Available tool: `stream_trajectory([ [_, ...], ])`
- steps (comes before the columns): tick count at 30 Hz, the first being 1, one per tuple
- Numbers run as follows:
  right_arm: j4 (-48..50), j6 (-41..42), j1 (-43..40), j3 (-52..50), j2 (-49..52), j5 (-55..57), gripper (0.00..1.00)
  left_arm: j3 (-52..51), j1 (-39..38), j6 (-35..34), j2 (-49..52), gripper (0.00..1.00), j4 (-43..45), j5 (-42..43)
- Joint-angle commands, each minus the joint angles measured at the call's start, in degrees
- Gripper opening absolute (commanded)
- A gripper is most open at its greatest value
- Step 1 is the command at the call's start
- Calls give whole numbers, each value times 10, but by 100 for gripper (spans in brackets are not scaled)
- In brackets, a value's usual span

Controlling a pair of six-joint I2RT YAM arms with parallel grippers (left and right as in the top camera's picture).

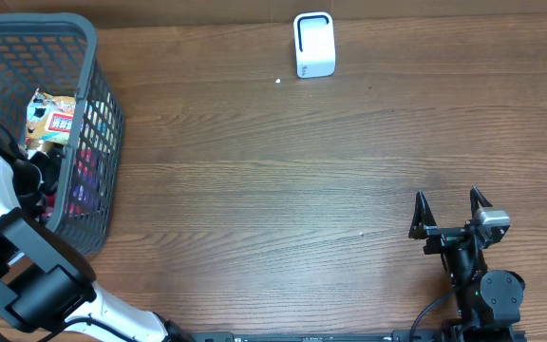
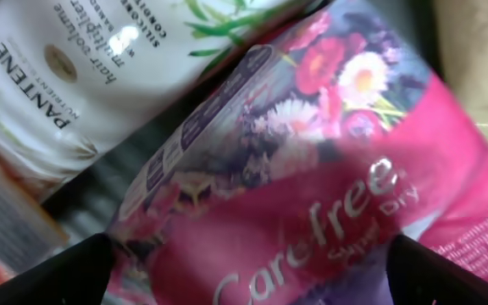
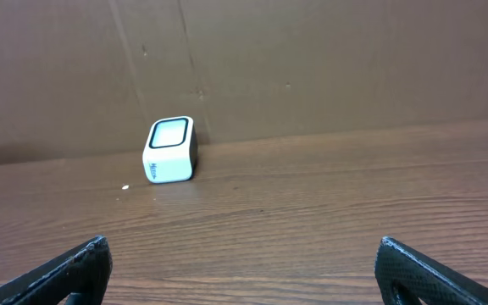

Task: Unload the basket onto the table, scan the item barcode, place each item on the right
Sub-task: 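Grasp the pink-purple pad pack in the basket with the left gripper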

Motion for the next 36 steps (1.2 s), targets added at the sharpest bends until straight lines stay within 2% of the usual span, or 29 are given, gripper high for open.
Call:
stream_trajectory([
  [1,4,3,4,-6,-4,-3,100,-38,-3,-5,2,86,32,-11],
  [3,4,3,4,-6,-4,-3,100,-50,-3,-6,2,77,52,-11],
  [6,4,3,4,-6,-4,-3,100,-56,-3,-6,2,50,59,-10],
  [7,4,3,4,-6,-4,-3,100,-56,-3,-6,2,31,58,-10],
  [9,4,3,4,-6,-4,-3,100,-56,-3,-6,2,15,58,-10],
  [11,4,3,4,-6,-4,-3,100,-49,-3,-6,2,5,53,-10],
  [17,4,3,4,-6,-4,-3,100,29,-3,-6,-3,4,-9,18],
  [28,4,3,4,-6,-4,-3,100,366,-4,-5,-4,4,-216,44],
  [32,4,3,4,-6,-4,-3,100,377,-4,-6,-2,5,-252,21],
  [33,4,3,4,-6,-4,-3,100,354,-4,-6,3,12,-262,11],
  [35,4,3,4,-6,-4,-3,100,290,-4,-6,9,48,-249,0],
  [36,4,3,4,-6,-4,-3,100,266,-4,-6,12,57,-240,-5],
])
